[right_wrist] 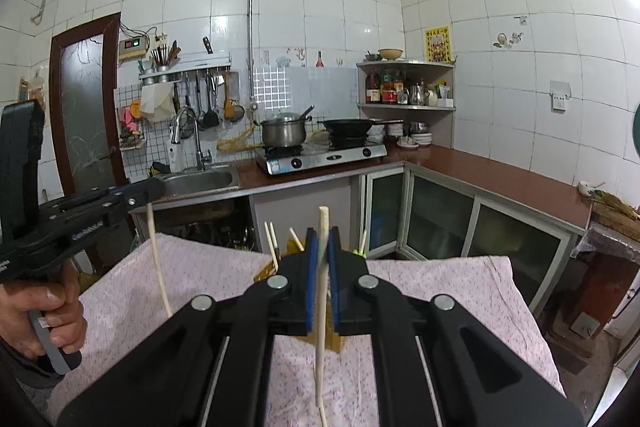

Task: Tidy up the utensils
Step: 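Carry both held chopsticks up above the yellow holder, then open both tools to release the chopsticks into the holder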

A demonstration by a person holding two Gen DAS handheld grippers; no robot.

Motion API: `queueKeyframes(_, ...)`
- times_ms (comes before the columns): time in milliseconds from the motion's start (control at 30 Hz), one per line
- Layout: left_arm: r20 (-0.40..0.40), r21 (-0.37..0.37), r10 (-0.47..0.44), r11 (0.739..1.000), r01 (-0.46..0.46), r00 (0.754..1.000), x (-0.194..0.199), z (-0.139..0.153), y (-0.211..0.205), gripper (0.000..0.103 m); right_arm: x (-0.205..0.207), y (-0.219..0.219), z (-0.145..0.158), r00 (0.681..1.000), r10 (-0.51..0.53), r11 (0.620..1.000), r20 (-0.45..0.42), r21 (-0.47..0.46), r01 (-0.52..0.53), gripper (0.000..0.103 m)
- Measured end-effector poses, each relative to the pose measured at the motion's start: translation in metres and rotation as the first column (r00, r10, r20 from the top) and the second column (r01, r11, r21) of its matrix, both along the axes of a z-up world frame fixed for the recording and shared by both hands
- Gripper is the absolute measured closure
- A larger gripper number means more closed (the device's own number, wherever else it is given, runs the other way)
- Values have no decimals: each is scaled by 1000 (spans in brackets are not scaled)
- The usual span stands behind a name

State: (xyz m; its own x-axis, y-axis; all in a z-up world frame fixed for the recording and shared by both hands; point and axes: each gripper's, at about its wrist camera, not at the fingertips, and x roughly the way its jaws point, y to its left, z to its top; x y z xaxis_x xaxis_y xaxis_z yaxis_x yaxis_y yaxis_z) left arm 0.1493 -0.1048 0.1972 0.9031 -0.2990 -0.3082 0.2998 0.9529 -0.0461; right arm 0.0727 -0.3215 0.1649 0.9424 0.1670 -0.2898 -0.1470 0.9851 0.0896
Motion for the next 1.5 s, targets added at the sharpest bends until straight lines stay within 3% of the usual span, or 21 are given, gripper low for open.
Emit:
queueKeyframes(633, 90, 12, 17, 1000, -18, 996, 84, 38, -26, 100, 79, 2, 36, 998, 4, 1000, 66, 10, -5, 97)
queueKeyframes(833, 98, -31, 29, 999, -26, 995, 121, 41, -26, 100, 115, 0, 41, 997, -8, 1000, 79, 17, 7, 97)
queueKeyframes(1233, 62, -80, 56, 995, -51, 996, 182, 4, -20, 100, 169, -2, 8, 1000, -9, 999, 19, 45, 9, 97)
queueKeyframes(1500, 9, -79, 60, 995, -59, 998, 195, -25, -19, 100, 190, -1, -17, 1000, -7, 999, -29, 45, 9, 96)
